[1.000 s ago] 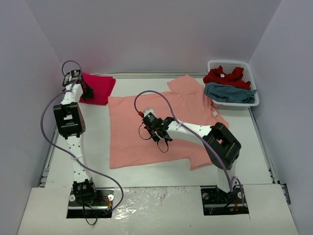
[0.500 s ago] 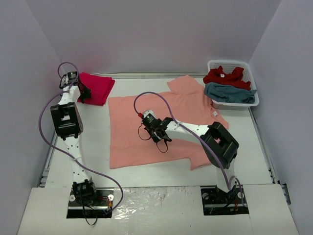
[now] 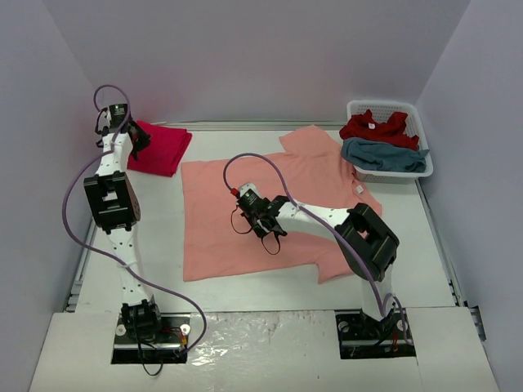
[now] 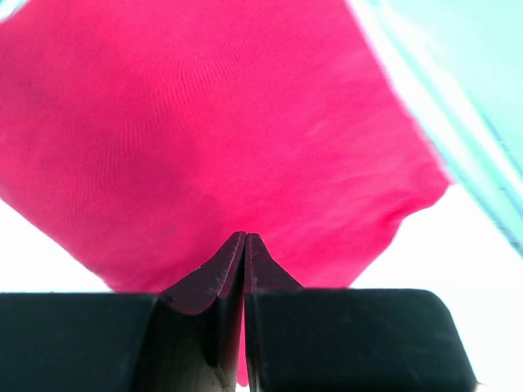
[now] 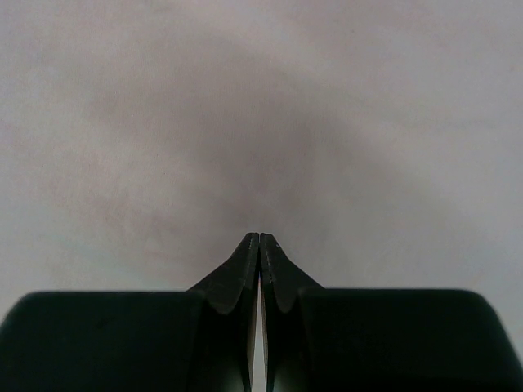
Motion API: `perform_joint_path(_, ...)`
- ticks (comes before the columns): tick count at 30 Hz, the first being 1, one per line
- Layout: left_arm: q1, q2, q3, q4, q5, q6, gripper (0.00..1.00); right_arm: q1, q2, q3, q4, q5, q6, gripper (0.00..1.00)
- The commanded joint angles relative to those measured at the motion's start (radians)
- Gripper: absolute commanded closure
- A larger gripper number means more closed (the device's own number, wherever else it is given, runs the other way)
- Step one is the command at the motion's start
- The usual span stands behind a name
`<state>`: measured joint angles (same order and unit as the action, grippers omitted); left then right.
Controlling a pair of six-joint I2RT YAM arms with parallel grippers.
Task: Fold and stack the t-shirts
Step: Flatten out the tshirt
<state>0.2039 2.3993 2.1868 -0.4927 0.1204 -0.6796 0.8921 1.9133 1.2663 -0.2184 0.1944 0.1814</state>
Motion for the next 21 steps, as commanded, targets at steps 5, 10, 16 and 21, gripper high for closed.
perform_joint_path(5, -0.043, 0.058, 0.232, -0.105, 0.048, 0.055, 0.98, 0.013, 0.009, 0.027, -0.033, 0.011, -0.011, 1.00)
perform_joint_path(10, -0.060, 0.150, 0.352, -0.132, 0.080, 0.061, 0.98, 0.014, 0.042, 0.038, -0.050, 0.020, -0.011, 1.00)
perform_joint_path(16, -0.069, 0.181, 0.360, -0.067, 0.119, 0.051, 0.98, 0.022, 0.076, 0.042, -0.058, 0.019, -0.011, 1.00)
perform_joint_path(21, -0.075, 0.225, 0.366, -0.049, 0.143, 0.038, 0.98, 0.027, 0.090, 0.054, -0.064, 0.016, -0.007, 1.00)
